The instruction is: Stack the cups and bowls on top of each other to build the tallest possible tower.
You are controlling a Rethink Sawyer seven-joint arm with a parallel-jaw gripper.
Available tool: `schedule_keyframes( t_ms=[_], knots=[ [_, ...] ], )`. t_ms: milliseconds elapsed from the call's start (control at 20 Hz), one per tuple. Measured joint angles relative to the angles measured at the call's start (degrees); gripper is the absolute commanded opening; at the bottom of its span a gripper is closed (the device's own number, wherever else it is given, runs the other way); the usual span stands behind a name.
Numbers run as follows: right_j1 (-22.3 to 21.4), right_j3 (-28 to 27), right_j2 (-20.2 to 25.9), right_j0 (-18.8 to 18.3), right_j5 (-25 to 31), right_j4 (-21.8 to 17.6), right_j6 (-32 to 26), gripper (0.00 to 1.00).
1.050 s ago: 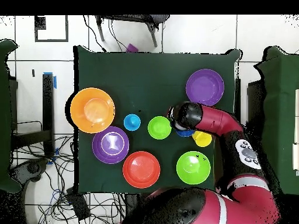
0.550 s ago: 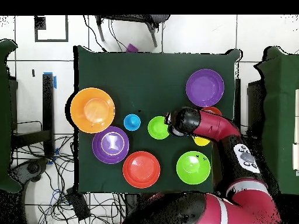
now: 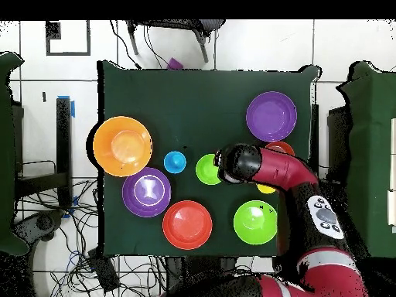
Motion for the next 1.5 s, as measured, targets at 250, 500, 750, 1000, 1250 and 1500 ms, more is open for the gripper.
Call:
schedule_keyframes(
  t_ms=[250,500,750,1000,1250,1500],
  knots=[
    [-3.2,0.6,-0.4,2.4,0.6,0.0,0.0,1.0],
    [-5.9,0.3,-0.6,5.6,3.3,0.1,0.0,1.0],
    [-7.3,-0.9,-0.5,8.5,6.2,0.5,0.0,1.0],
    [-7.3,-2.5,0.0,10.3,6.2,1.2,0.0,1.0],
    [-7.2,-4.3,1.0,12.3,6.2,2.1,0.0,1.0],
    [-7.1,-5.1,1.6,14.0,6.2,3.4,0.0,1.0]
  ],
)
